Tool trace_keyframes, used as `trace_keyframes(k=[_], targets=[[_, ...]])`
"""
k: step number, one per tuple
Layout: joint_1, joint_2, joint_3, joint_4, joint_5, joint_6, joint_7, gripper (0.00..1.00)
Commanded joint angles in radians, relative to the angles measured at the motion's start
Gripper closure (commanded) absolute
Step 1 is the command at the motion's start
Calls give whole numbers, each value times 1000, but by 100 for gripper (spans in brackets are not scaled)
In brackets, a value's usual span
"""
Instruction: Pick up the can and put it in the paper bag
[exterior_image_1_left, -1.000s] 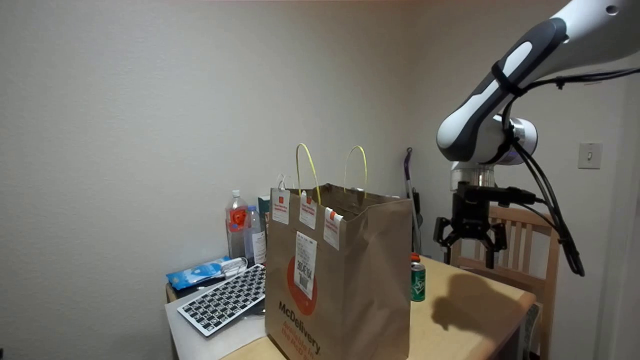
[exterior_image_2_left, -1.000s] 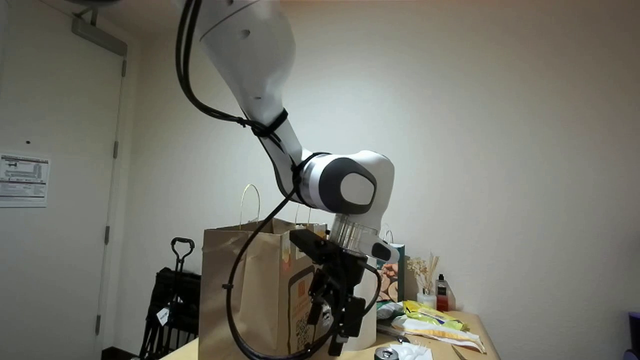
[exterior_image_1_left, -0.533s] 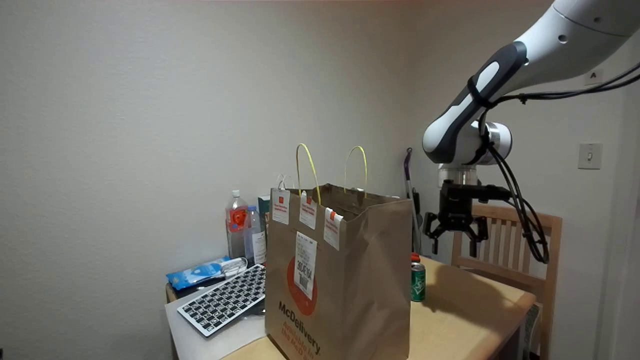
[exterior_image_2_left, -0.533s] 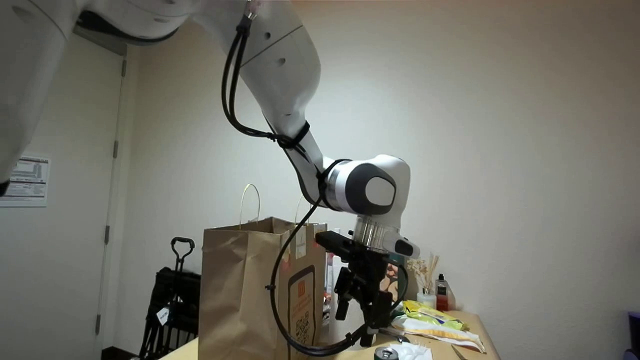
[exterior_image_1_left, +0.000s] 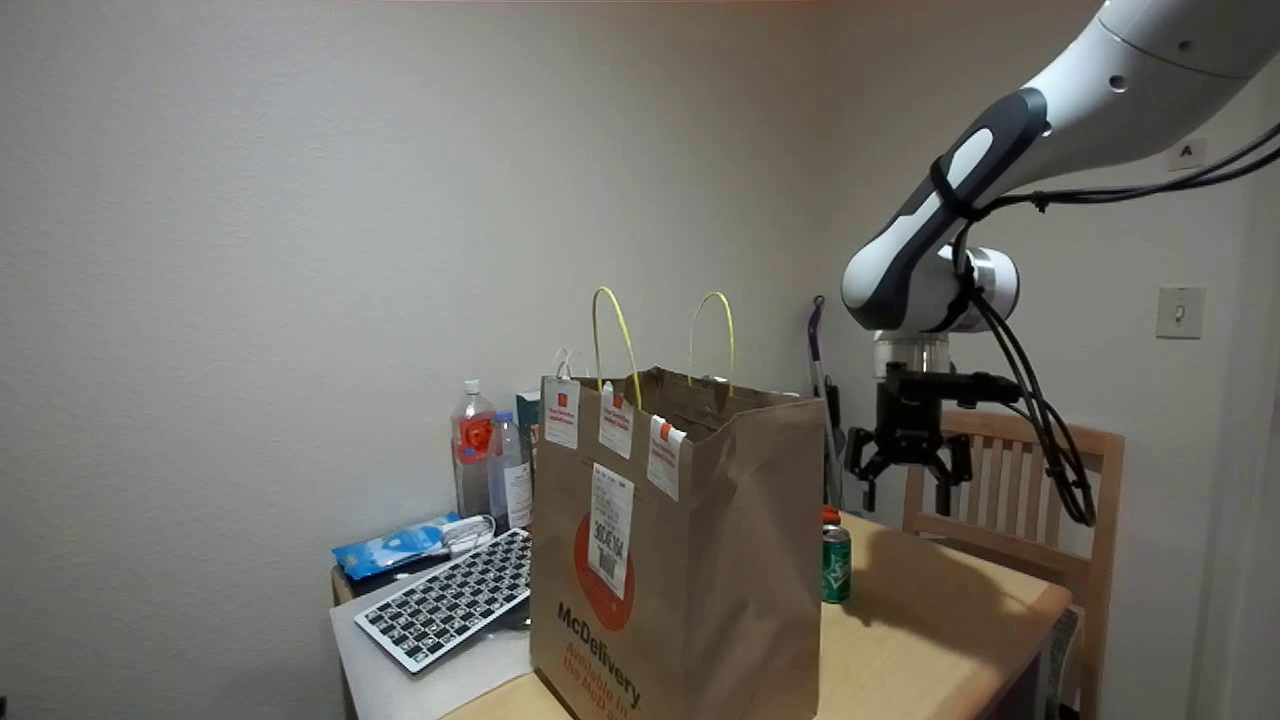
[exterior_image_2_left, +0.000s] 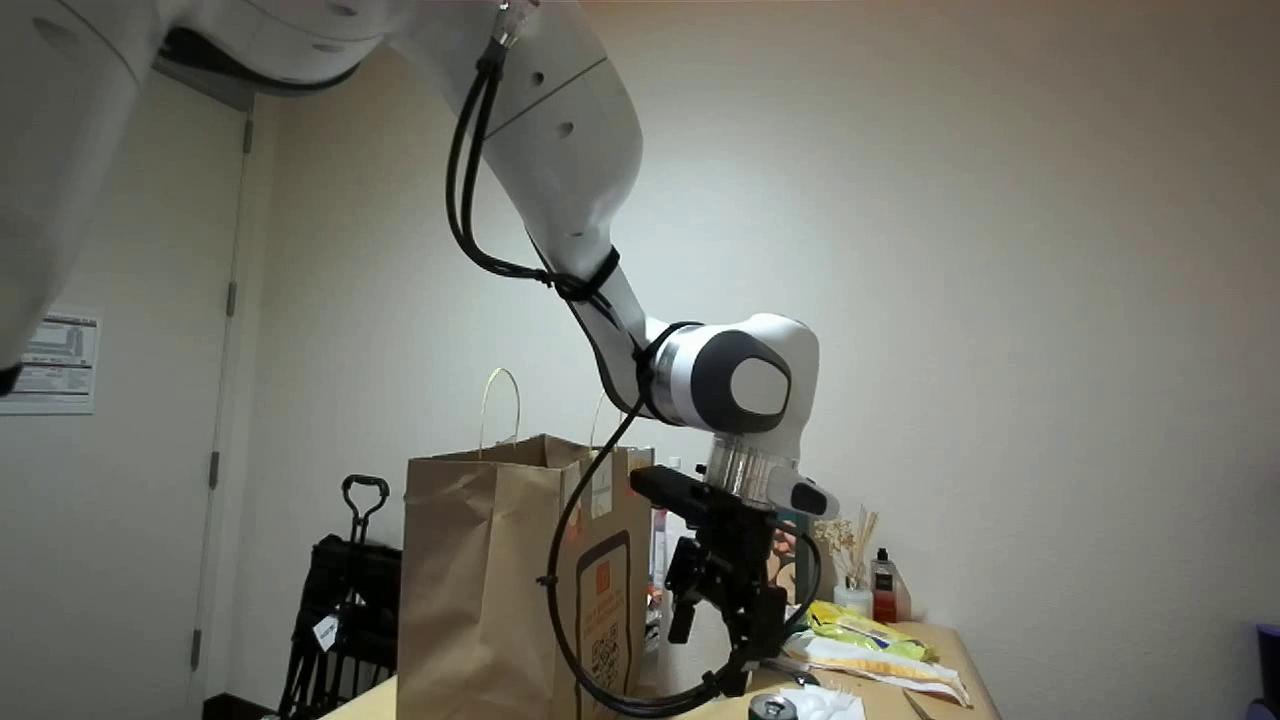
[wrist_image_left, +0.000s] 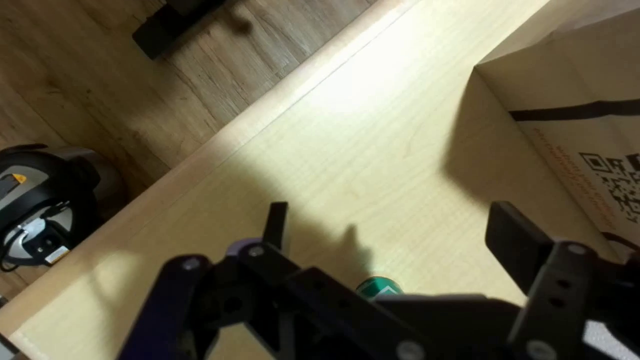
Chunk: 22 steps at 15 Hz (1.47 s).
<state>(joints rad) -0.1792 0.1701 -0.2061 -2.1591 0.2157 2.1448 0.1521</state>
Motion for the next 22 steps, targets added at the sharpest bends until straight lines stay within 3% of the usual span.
trace_keyframes(k=[1,6,7,10,14,17,22], targets=[[-21,115,17,131,-35,-80,-162,0],[-30,288,35,343,-91,-182,-263,0],[-21,210,31,245,-78,-134,-221,0],[-24,283,38,323,-83,-151,-226,0],[-26,291,38,336,-83,-155,-227,0],[-46,339,63,374,-30,-113,-263,0],[-83,459,98,514,-22,-104,-307,0]])
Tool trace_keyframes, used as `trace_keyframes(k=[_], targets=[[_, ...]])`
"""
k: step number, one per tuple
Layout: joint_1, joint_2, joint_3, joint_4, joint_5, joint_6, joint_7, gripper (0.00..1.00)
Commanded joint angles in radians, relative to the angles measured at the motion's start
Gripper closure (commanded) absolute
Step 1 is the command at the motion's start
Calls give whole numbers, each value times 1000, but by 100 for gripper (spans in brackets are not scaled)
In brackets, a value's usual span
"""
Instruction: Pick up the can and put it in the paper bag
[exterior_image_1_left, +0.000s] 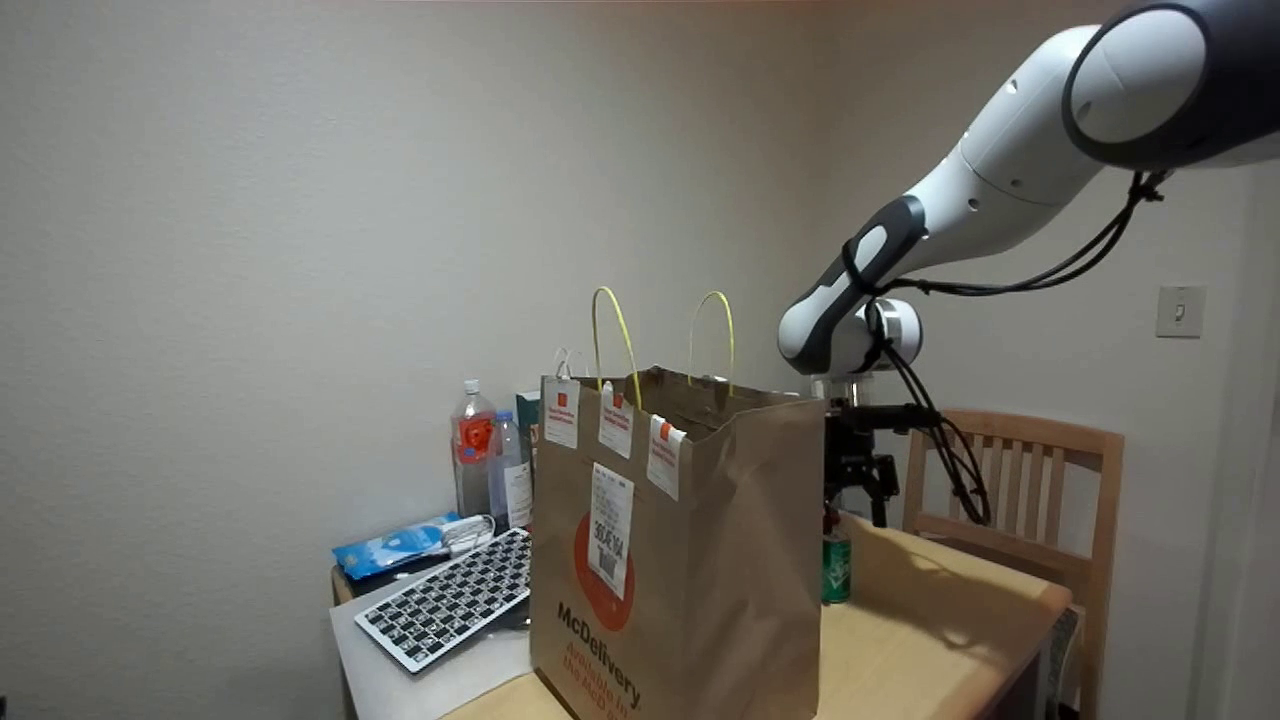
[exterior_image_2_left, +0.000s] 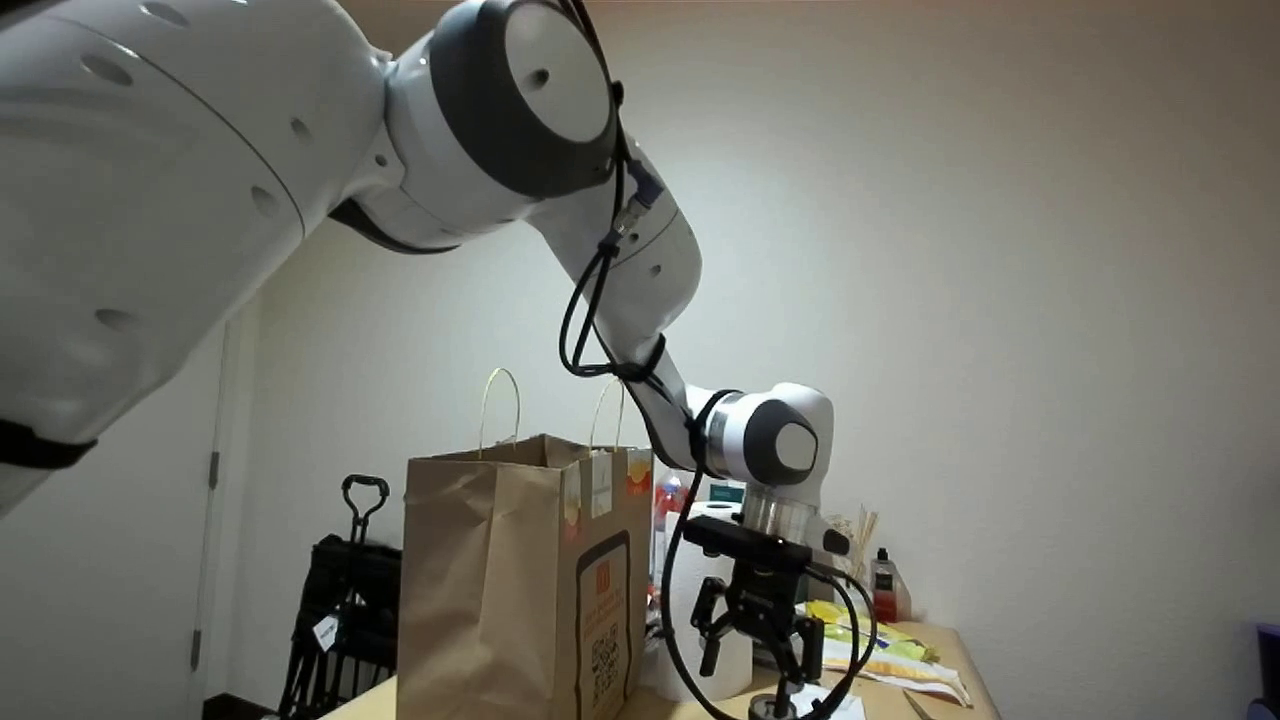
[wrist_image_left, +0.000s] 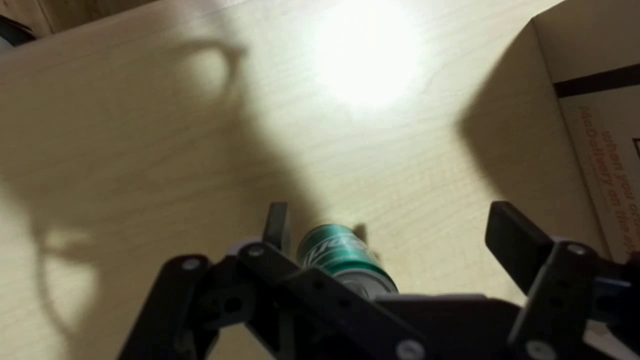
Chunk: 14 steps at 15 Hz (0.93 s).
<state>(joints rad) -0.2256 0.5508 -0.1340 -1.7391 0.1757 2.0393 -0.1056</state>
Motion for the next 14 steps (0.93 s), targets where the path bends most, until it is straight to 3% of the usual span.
trace_keyframes(k=[1,4,5,8,10,14], targets=[[-41,98,28,119,11,7,-52,0],[-51,138,33,180,9,18,-35,0],[-36,110,25,138,-6,12,-10,0],[-42,135,27,175,-7,11,-10,0],[-54,150,42,171,26,97,-27,0],[-72,206,62,209,45,161,-43,0]])
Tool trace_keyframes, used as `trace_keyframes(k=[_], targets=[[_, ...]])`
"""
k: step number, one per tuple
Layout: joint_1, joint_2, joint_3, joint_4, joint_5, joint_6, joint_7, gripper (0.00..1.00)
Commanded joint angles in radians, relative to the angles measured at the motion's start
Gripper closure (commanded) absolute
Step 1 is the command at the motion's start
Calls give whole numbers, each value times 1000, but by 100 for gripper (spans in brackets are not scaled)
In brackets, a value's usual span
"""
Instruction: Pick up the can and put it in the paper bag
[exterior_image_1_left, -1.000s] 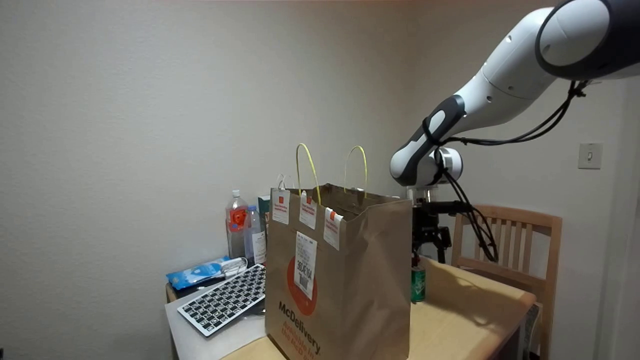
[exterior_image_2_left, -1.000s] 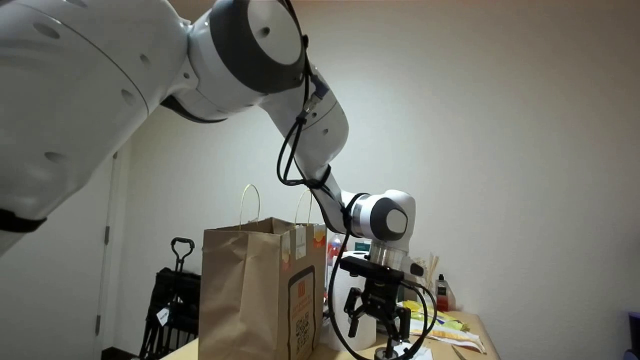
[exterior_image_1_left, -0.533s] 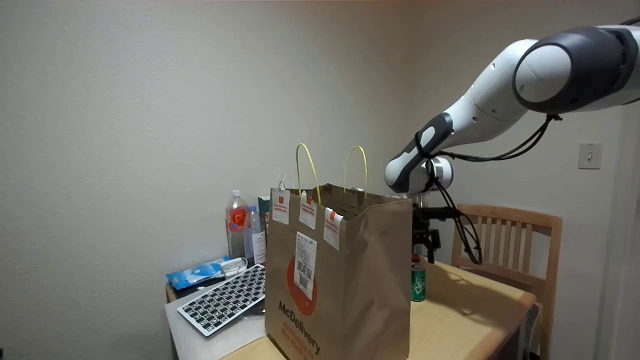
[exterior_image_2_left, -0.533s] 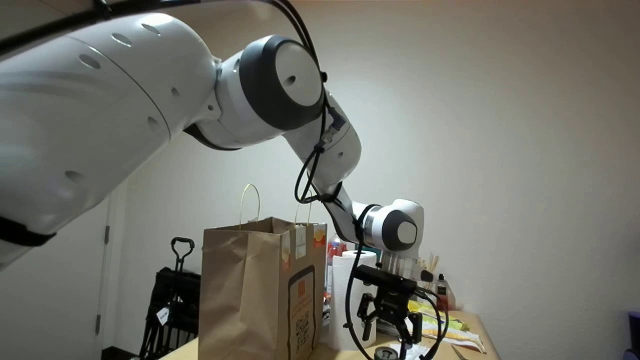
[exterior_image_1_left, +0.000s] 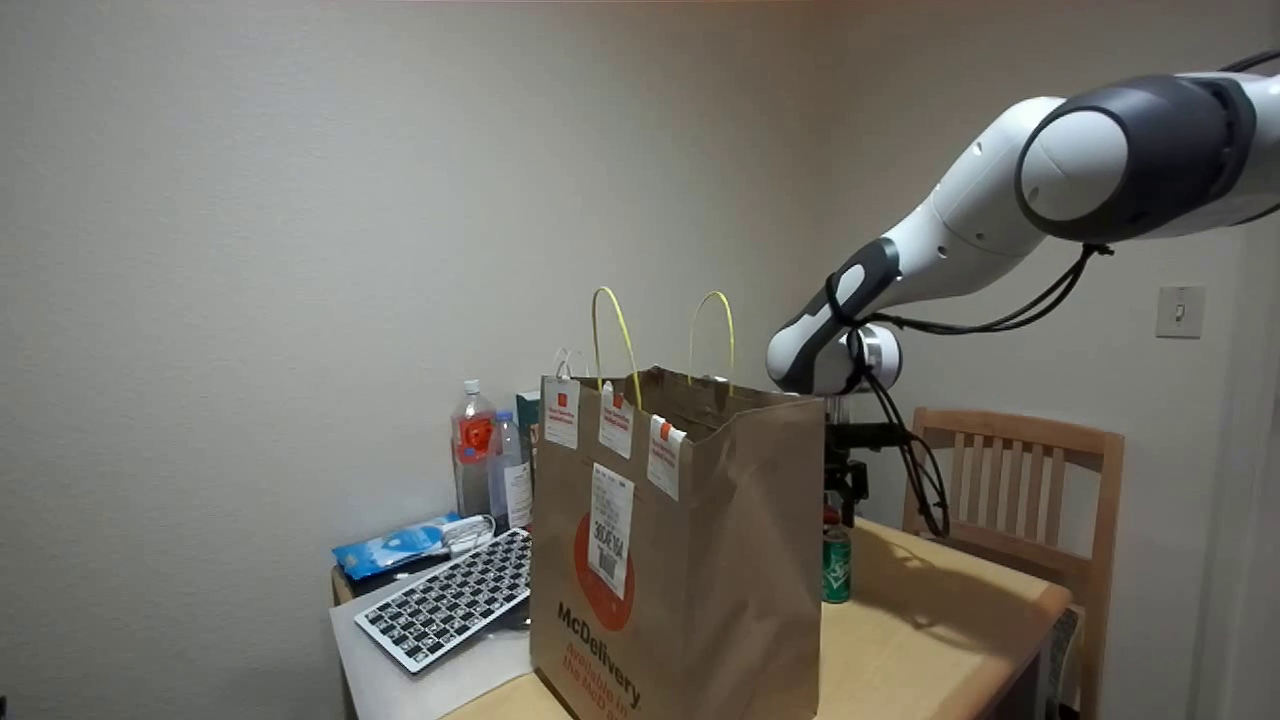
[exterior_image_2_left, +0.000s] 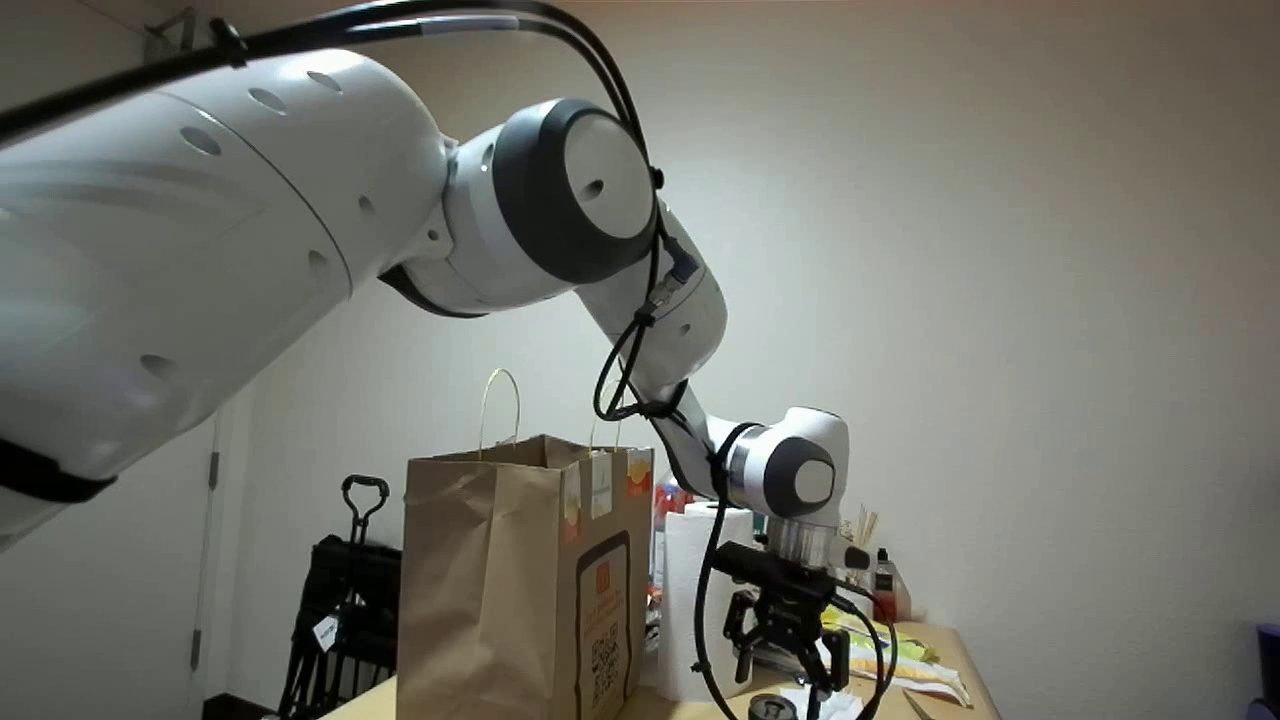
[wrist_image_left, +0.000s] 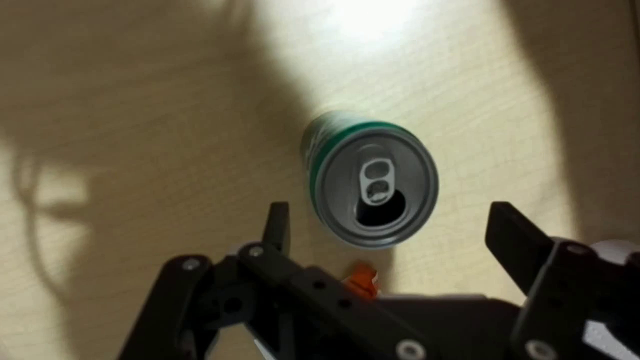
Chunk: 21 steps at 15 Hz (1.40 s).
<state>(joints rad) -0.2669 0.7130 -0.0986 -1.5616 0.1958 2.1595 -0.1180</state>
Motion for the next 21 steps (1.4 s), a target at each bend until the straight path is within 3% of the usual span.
trace_keyframes(k=[1,4,5,12,21], targets=[[-32,53,30,36,21,45,-30,0],[11,63,-19,35,-46,12,64,0],[-11,59,8,31,-20,22,23,0],[-17,17,27,-25,-8,7,13,0],[7,-27,7,-99,-27,27,61,0]])
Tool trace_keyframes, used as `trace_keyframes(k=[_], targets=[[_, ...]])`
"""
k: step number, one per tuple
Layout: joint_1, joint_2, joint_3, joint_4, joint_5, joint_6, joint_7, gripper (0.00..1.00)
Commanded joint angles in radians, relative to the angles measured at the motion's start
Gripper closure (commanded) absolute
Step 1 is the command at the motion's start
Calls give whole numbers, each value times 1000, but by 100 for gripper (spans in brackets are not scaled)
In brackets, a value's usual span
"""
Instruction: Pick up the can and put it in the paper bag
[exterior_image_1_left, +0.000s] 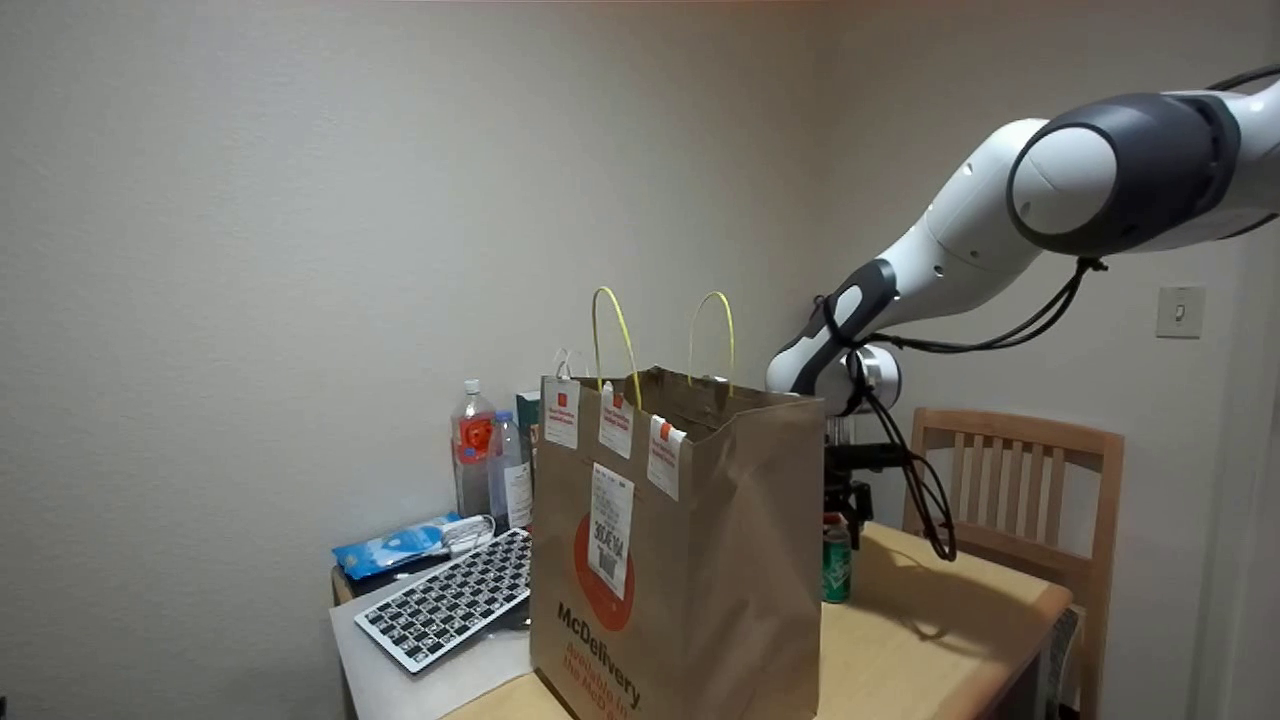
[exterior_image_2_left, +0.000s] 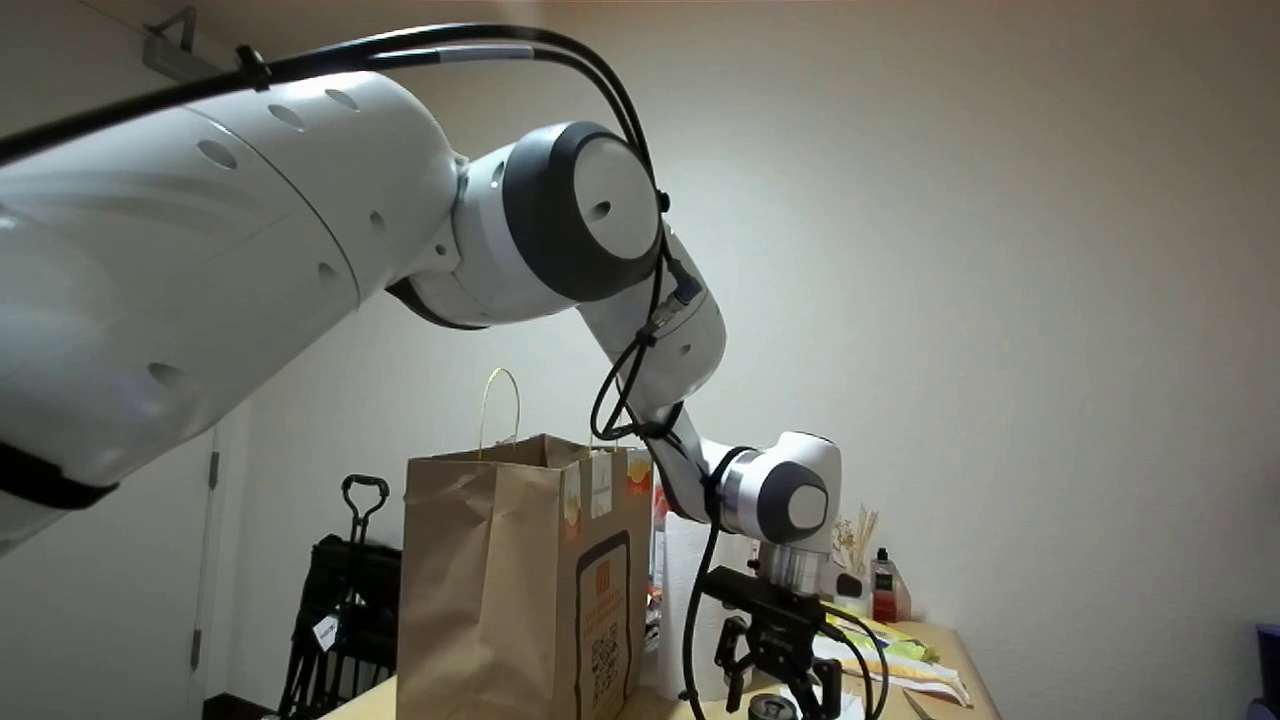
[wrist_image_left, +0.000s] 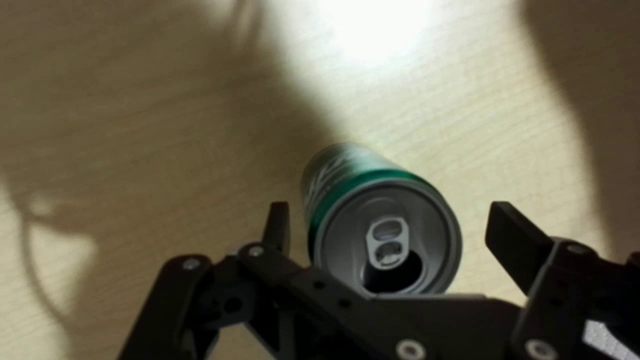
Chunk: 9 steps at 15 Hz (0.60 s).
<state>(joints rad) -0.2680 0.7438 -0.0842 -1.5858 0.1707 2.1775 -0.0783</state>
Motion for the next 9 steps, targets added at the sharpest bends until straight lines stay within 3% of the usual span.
trace_keyframes(k=[1,3,4,5,9], targets=[[8,-62,-7,-81,0,10,23,0],[5,-69,-4,-92,7,13,19,0],[3,-72,-2,-97,9,15,13,25],[1,-75,0,-101,10,17,7,26],[-4,-87,7,-117,15,21,-11,53]])
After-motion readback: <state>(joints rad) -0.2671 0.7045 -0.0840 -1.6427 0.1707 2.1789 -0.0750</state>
